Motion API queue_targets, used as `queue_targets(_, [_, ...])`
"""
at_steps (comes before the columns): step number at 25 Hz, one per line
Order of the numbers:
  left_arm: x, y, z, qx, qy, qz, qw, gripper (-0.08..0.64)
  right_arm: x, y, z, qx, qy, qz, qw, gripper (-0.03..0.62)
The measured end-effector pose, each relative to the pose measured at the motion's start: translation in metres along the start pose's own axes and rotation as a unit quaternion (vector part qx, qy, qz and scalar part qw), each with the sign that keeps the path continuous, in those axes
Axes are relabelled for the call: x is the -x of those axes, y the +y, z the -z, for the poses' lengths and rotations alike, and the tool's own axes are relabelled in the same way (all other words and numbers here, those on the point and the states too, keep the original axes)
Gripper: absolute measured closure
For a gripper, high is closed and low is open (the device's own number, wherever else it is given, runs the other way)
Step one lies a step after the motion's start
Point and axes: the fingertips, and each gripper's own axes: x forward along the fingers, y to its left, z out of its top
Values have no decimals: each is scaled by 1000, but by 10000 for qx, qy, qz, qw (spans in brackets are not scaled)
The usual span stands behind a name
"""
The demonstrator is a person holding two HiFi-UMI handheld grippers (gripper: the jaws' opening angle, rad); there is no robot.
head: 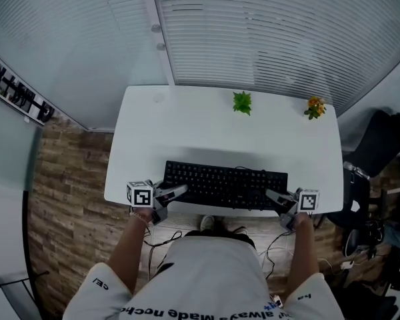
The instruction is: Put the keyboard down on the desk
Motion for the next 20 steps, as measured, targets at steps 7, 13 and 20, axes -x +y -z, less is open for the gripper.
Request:
queue_targets(7, [-11,32,2,-114,140,-545,9983,289,-5,-25,-3,68,-46,618,9981,364])
queue_targets(13, [-15,57,-2,-243,65,-1100,9936,249,-6,-55,-8,77,-122,1304,9914,313])
queue_targets(20, [-20,84,-1,-436,-16,-1725,9840,209,-9,-87,-10,102,-121,1791,9837,268])
